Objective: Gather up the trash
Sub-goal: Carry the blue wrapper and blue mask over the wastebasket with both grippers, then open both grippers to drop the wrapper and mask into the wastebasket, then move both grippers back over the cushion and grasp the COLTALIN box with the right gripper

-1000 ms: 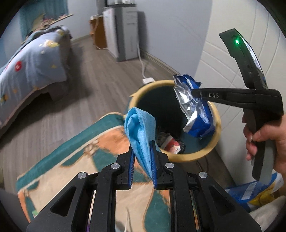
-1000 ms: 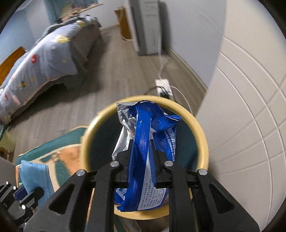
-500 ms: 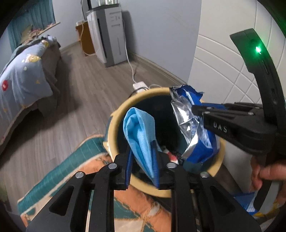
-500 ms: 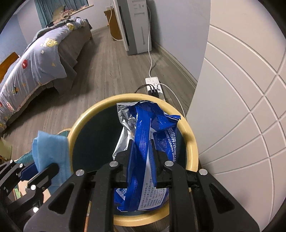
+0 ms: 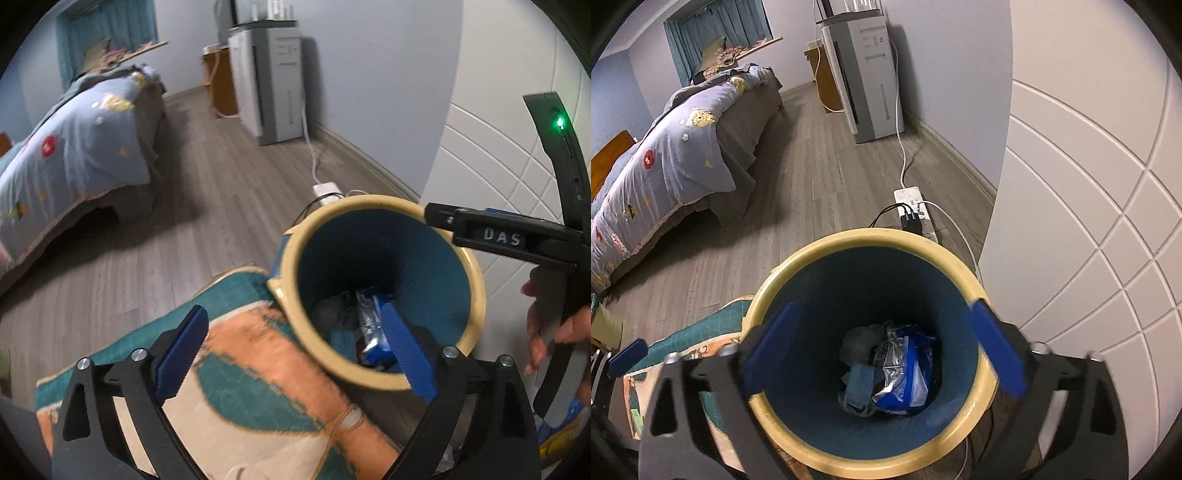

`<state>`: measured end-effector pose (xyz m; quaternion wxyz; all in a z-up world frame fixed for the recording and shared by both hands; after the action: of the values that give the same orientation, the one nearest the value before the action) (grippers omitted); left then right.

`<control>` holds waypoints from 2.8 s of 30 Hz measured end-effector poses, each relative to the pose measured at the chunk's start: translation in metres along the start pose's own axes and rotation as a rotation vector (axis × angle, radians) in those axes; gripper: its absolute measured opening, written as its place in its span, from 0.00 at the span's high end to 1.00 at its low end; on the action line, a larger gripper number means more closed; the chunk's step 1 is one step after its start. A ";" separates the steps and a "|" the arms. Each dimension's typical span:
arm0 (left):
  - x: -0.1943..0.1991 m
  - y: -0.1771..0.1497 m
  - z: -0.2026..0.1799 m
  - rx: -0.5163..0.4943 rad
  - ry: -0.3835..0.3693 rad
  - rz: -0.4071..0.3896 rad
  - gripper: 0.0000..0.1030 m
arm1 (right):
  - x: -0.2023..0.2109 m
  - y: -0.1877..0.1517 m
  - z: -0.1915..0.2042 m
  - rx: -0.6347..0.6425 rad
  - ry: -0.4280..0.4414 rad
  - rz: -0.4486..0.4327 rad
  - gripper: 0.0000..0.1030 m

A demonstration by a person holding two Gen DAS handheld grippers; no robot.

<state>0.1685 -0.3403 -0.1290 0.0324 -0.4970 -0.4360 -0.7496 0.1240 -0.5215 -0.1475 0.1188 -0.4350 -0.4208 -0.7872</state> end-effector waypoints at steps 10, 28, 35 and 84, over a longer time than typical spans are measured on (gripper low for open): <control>0.043 -0.024 0.040 0.081 0.064 -0.003 0.07 | 0.006 -0.008 0.026 0.086 0.000 0.027 0.06; 0.169 -0.098 0.139 0.203 0.286 -0.022 0.06 | 0.061 -0.032 0.085 0.205 0.016 0.038 0.06; 0.214 -0.143 0.176 0.272 0.383 -0.019 0.06 | 0.089 -0.062 0.148 0.288 0.109 0.042 0.06; 0.236 -0.347 0.324 0.722 0.380 0.196 0.06 | 0.014 -0.377 0.411 1.112 0.314 0.363 0.06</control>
<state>0.1143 0.1868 -0.1208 0.3553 -0.3458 -0.6078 -0.6203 0.1476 0.0281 -0.2374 0.5213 -0.2511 -0.6656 -0.4714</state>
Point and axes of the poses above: each gripper's, at about its wrist camera, not at the fingertips, and x roughly against the way its jaws point, z to its left, y to its top, the point moved 6 cm from there along -x, roughly the way its jaws point, and after that the axes turned 8 degrees about -x, right-handed, at the moved point
